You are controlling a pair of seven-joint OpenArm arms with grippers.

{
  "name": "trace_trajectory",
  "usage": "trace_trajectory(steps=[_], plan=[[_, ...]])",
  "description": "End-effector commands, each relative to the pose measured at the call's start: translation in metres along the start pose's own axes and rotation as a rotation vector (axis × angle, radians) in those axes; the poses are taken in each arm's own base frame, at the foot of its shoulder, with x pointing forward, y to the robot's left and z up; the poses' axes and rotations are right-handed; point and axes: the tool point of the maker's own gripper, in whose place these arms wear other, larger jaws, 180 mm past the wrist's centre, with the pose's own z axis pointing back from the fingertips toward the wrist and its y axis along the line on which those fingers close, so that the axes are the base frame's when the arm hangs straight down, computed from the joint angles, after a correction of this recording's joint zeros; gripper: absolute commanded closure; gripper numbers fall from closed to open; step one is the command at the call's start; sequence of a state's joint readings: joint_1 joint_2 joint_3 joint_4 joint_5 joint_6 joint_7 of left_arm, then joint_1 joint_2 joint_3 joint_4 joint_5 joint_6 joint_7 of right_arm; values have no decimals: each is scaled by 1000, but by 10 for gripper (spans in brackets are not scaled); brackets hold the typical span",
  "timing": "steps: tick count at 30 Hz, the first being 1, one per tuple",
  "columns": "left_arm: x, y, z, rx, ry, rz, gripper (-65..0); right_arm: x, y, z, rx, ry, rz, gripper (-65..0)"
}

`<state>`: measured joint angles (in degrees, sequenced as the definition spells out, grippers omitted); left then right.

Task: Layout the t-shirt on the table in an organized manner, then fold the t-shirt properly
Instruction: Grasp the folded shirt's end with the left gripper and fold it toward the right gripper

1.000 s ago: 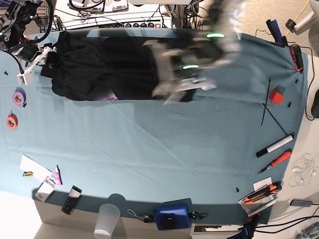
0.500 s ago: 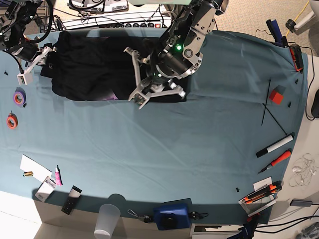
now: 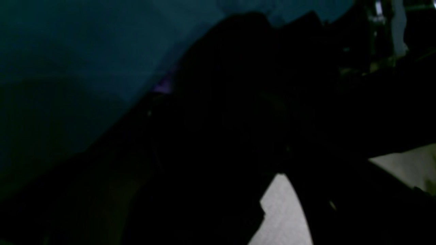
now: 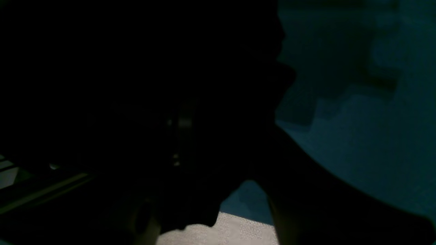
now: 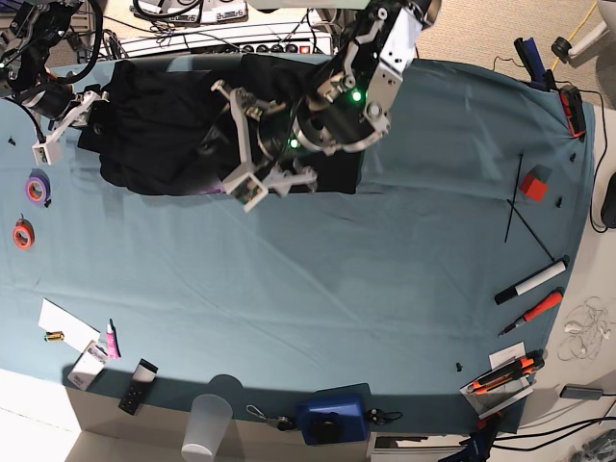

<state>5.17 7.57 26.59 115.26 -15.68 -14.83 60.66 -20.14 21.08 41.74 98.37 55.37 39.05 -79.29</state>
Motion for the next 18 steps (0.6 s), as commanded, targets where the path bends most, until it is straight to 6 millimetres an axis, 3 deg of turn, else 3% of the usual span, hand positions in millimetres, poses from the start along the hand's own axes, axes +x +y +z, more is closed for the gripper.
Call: trace_trajectory(steps=[1,5,7,9,13,15,18], plan=[[18,-4,4,3,-49,-16,-323,15,-4,8,-17,-43,30,-190],[0,16,17,134,76,-32,-143,17,-4,8,-15,-57,34,-190],[-6,16,23,163,86,-30,-101,19,-4,8,-13,-65,45,-190],[-10,7,29,141,77,-2,-101,20,-4,9,-14,-72,46,-190],[-39,-10,33,65,124,-5,-132,21,-4,9,-14,-72,46,-190],[-56,-7,37,83,175,-49,-195,20,-4,9,-15,-71,46,-190],[-76,18,46,216,254,-62,-274,23,-7,13,-18,-89,36,-190]])
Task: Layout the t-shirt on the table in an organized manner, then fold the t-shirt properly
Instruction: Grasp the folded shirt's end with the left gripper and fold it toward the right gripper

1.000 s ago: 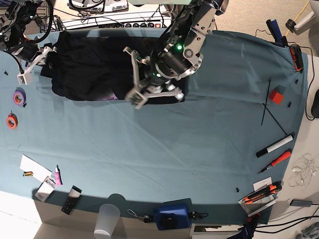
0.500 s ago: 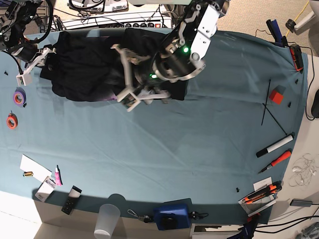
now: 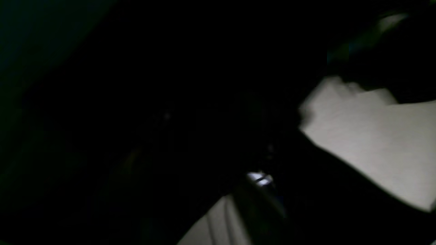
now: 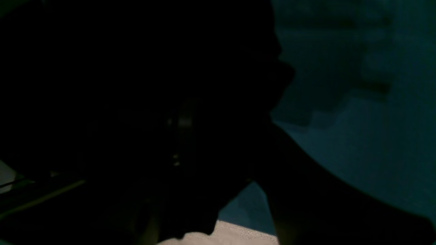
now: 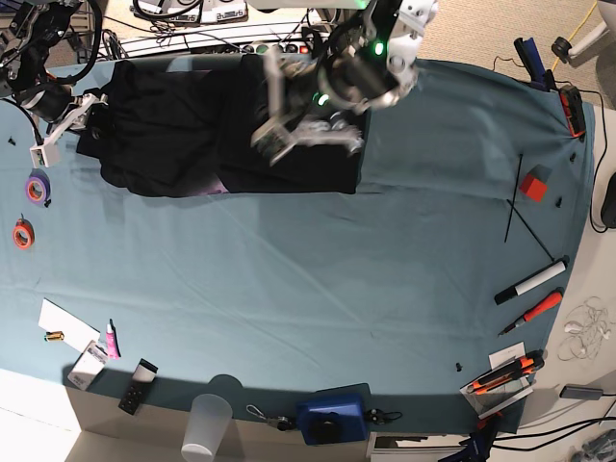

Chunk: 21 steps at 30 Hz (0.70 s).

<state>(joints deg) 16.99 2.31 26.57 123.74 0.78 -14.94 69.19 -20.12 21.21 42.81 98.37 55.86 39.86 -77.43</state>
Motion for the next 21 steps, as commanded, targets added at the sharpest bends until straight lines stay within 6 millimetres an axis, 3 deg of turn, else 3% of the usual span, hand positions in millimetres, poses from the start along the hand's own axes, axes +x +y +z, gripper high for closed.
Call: trace_trajectory(steps=[1,5,10,14,18,21], plan=[[7,5,3,33,-27,2,-278,19,-3,13,-1,-70,15,-190],[-13,36,7,175,35,3,-278,51,-2,51,59,-266,-42,-190],[-21,40,8,178,52,-16,-277,65,-23,88,-39,-368,-43,-190],[-14,36,7,155,11,-10,-277,68,-28,92,-60,-353,-20,-205],[-14,35,7,148,10,-7,-277,64,-27,87,-60,-307,0,-365],[-14,35,7,148,10,-7,-277,57,-26,82,-60,-271,3,-383]])
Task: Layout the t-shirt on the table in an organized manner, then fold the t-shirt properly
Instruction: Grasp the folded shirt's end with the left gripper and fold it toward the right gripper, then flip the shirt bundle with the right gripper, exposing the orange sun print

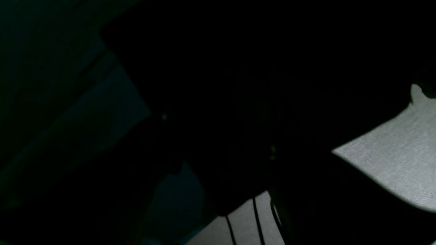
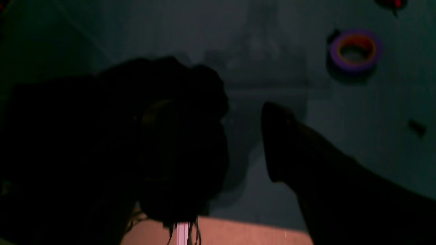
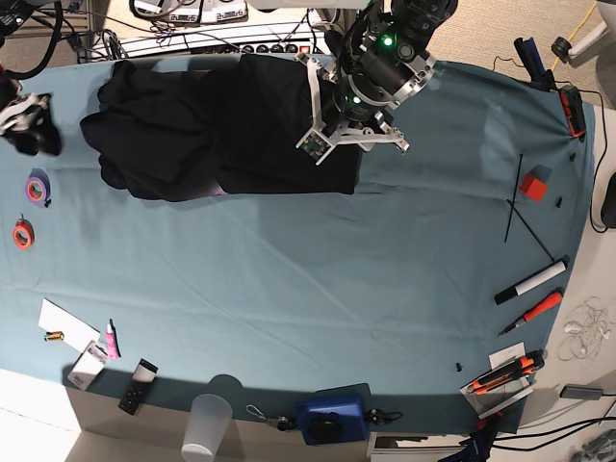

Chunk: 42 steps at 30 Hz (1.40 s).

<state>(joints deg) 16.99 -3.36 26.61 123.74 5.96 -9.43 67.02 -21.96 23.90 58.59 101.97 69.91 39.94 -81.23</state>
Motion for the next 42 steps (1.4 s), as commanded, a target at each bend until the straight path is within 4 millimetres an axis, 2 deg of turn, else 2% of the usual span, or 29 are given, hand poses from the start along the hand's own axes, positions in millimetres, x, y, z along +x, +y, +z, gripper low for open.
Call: trace_trajectory(steps=[1,6,10,14,18,23,27,29,33,34,36,39,42], plan=[[10,-1,3,-3,-41,3,-277,17,2,4,10,-46,31,-382],[11,-1,3,-4,-44,4,-277,13,2,-9,23,-98,-44,-382],[11,-1,3,-3,-44,4,-277,-12,6,-42,113,-24,-153,-382],[11,-1,3,-3,-43,4,-277,-43,29,-76,224,87,-215,-382],[11,-1,3,-3,-44,4,-277,-72,52,-97,280,190,-222,-382],[16,-1,4,-3,-69,4,-277,-108,73,-109,282,273,-251,-382],[20,-1,4,-3,-91,5,-277,-120,90,-113,312,286,-289,-375],[20,-1,4,-3,-96,4,-277,-121,93,-114,317,285,-295,-316],[20,-1,4,-3,-96,5,-277,-117,88,-113,308,279,-285,-41],[21,-1,4,-3,-96,5,-277,-114,85,-113,302,270,-280,0],[21,-1,4,-3,-96,5,-277,-105,75,-112,276,247,-258,0],[20,-1,4,-3,-95,5,-277,-84,47,-111,181,212,-176,0],[20,-1,4,-3,-96,5,-277,-49,14,-103,77,144,-111,0]])
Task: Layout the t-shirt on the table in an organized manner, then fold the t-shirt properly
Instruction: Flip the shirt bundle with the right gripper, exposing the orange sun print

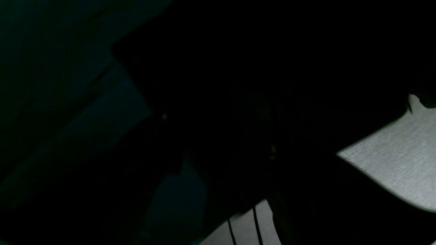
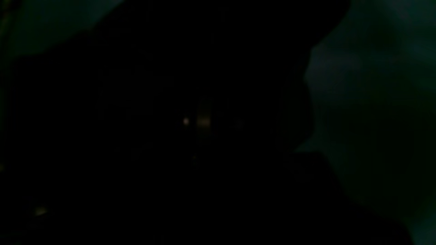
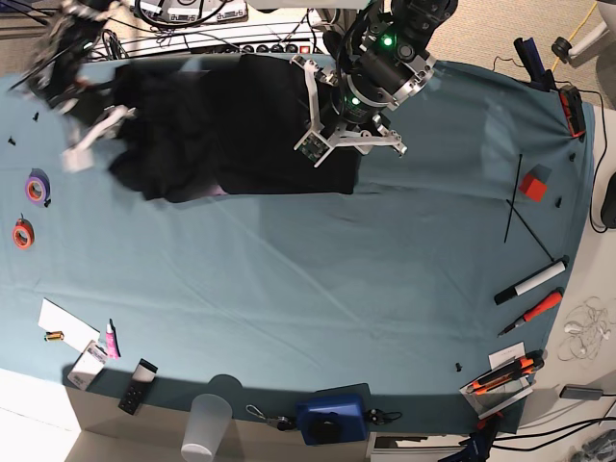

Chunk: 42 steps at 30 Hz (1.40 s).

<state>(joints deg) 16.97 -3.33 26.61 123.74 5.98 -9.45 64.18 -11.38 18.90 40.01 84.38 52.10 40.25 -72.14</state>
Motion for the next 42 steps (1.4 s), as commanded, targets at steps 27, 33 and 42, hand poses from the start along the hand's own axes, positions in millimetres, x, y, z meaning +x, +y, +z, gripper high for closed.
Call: trace_trajectory(steps=[27,33,42], plan=[[-45,133,30,472,103,248,-277,101,26,72,-258,-190,404,0],[-67,162,43,493,112,360,-277,98,79,51,-161,-197,467,0],[-70,168,46,432,67,420,-277,65,106,2,-216,13,603,0]])
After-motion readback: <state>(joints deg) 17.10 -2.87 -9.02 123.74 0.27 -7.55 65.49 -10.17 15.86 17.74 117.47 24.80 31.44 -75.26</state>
